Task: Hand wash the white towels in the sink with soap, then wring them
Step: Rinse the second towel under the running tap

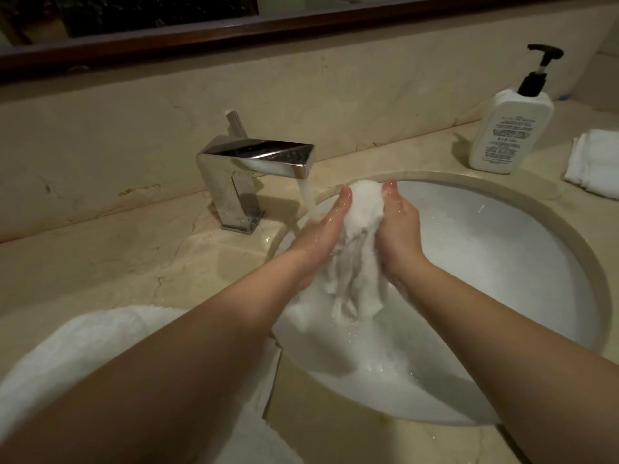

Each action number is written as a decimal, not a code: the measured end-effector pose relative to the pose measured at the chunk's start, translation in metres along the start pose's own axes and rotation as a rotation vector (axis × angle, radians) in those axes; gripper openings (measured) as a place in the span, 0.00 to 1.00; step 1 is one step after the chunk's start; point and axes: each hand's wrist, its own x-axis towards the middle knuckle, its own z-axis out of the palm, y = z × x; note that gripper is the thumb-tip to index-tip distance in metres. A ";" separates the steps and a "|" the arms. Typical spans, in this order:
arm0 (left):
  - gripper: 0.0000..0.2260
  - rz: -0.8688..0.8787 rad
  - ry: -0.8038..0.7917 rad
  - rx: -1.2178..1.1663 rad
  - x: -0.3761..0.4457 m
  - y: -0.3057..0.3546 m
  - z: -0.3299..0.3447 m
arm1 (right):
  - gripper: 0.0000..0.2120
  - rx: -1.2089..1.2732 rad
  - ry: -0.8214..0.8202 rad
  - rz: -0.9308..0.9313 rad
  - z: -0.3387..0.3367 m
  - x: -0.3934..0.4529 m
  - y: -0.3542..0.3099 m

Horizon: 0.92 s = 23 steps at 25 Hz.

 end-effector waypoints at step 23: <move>0.35 0.046 0.152 0.120 0.003 0.004 -0.002 | 0.13 -0.302 -0.054 -0.064 -0.003 0.008 0.002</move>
